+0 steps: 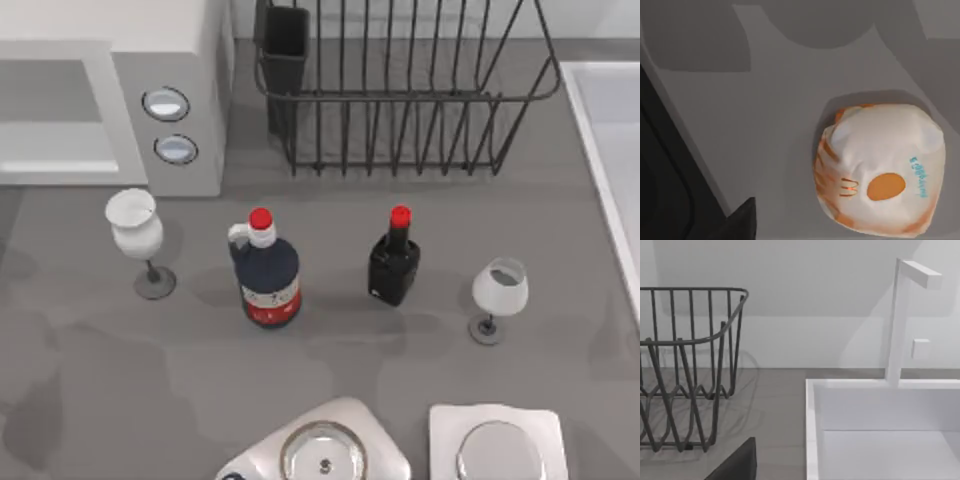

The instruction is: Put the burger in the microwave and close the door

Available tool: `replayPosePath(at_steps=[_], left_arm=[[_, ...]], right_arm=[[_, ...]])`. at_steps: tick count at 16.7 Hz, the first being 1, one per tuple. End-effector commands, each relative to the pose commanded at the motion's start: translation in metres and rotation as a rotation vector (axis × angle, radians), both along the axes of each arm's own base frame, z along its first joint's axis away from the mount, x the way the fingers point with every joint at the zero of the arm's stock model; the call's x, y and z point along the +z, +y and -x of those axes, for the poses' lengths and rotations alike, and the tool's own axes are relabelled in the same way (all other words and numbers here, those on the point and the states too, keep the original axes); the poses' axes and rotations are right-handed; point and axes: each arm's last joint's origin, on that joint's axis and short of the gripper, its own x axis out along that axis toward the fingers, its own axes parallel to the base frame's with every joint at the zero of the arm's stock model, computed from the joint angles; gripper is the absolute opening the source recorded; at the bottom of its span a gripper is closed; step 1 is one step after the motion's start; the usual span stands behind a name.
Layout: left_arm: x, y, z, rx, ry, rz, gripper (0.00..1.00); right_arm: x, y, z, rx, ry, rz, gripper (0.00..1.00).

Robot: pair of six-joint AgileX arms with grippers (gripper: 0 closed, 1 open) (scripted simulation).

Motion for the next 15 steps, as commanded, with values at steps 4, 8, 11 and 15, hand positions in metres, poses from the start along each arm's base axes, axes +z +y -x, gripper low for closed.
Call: replayPosePath(at_steps=[4,8,11,15], left_arm=[[-0.011,0.006,-0.003,-0.044,0.11,0.016,1.0],[-0.011,0.004,-0.003,-0.048,0.108,0.017,1.0],[-0.023,0.005,-0.004,-0.044,0.115,0.018,1.0],[-0.06,0.007,-0.007,-0.044,0.099,0.012,1.0]], right_arm=[[0.0,0.0,0.0,0.0,0.0,0.0,1.0],[0.0,0.0,0.0,0.0,0.0,0.0,1.0],[0.0,0.0,0.0,0.0,0.0,0.0,1.0],[0.0,0.0,0.0,0.0,0.0,0.0,1.0]])
